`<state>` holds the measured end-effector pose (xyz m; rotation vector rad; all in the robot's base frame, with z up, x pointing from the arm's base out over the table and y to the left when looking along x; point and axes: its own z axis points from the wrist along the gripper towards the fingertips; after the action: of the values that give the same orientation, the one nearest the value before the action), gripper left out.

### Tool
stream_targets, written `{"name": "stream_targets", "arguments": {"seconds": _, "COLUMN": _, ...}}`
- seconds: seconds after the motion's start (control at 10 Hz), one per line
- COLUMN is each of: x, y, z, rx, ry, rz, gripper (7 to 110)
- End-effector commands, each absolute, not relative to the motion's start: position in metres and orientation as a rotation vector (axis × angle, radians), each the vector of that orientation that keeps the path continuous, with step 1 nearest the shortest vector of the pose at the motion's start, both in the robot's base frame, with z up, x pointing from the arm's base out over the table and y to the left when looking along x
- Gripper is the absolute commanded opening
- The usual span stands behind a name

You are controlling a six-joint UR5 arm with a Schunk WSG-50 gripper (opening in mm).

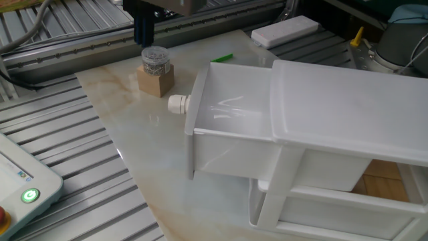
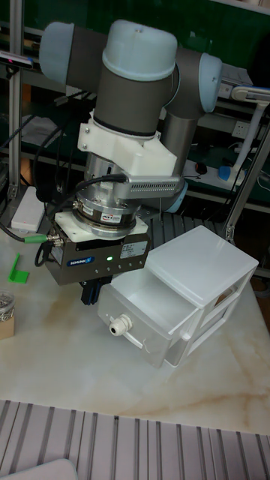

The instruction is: Use the gripper to push and close the drawer

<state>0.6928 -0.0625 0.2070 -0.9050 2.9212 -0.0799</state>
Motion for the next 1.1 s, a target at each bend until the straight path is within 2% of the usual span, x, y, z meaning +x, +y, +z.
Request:
{"name": "stream_targets", "arguments": {"seconds": 0.0, "x": 0.685, "y": -0.054, "z": 0.195, "rx": -0.929, "ry": 2.920, "rz": -0.027, "gripper": 7}}
{"name": "stream_targets", "arguments": {"seconds": 0.2, "x": 0.685, "y": -0.051, "z": 0.182, "rx": -0.901, "ry": 2.924, "rz": -0.032, "gripper": 7}}
{"name": "stream_targets", "arguments": {"seconds": 1.0, "x": 0.683, "y": -0.056, "z": 0.178, "rx": -0.935, "ry": 2.906, "rz": -0.050, "gripper": 7}}
